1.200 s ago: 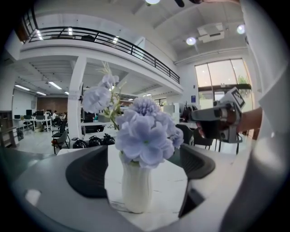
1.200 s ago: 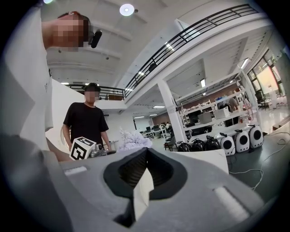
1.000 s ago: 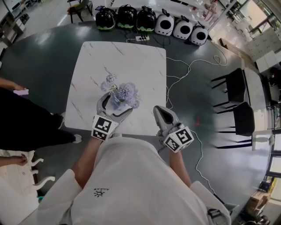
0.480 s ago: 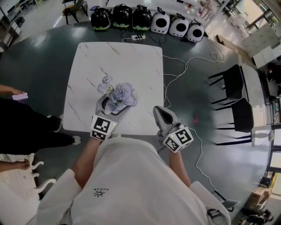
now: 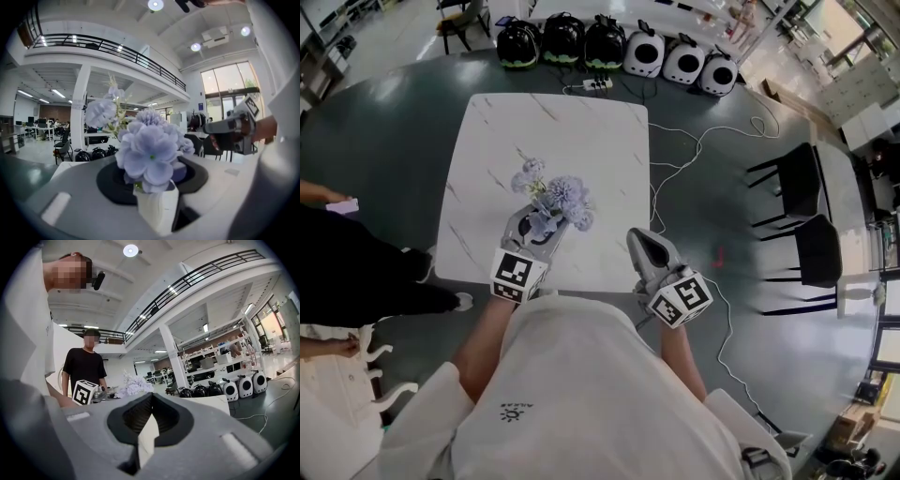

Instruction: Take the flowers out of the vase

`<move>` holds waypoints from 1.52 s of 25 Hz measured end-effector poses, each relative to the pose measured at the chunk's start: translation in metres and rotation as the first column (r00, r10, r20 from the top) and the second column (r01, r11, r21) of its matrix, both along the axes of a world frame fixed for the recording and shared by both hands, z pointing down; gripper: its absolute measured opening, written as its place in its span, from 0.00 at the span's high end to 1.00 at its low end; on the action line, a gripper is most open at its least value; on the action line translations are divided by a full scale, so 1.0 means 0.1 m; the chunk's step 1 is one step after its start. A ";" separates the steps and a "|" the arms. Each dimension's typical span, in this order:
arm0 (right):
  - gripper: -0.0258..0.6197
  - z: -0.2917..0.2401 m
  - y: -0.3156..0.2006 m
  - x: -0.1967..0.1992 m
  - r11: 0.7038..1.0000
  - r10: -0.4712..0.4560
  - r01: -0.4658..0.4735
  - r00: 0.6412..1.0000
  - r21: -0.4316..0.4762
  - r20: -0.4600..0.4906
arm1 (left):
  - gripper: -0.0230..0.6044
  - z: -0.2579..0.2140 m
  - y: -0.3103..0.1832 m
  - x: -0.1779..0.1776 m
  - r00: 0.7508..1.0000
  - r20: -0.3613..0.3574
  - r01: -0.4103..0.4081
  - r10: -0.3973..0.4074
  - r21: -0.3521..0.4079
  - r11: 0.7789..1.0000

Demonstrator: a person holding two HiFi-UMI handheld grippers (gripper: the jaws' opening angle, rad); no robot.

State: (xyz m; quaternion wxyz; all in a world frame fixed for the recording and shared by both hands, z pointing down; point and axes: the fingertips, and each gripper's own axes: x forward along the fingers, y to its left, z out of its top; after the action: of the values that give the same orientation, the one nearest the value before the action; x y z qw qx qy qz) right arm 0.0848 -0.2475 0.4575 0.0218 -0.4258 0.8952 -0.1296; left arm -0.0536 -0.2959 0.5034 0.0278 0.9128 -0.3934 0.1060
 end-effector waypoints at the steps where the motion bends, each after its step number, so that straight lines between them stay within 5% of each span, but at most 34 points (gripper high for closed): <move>1: 0.96 0.00 0.01 0.01 1.000 -0.001 0.001 1.000 0.000 0.001 | 0.67 -0.01 0.01 0.01 1.000 -0.003 0.002 -0.002 0.003 1.000; 14: 0.96 -0.01 0.03 0.02 1.000 -0.011 0.011 1.000 0.006 0.007 | 0.81 -0.27 -0.04 -0.07 0.997 -0.055 0.053 -0.051 0.051 0.997; 38: 0.96 -0.03 0.07 0.02 0.999 -0.050 0.050 0.999 0.016 0.018 | 0.83 -1.02 -0.02 -0.13 0.979 -0.187 0.108 -0.078 0.154 0.982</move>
State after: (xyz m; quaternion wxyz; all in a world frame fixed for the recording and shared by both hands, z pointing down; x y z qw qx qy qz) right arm 0.0865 -0.2406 0.4550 0.0303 -0.4020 0.9063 -0.1271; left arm -0.0664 -0.2978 0.4018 -0.0067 0.8984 -0.4389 -0.0109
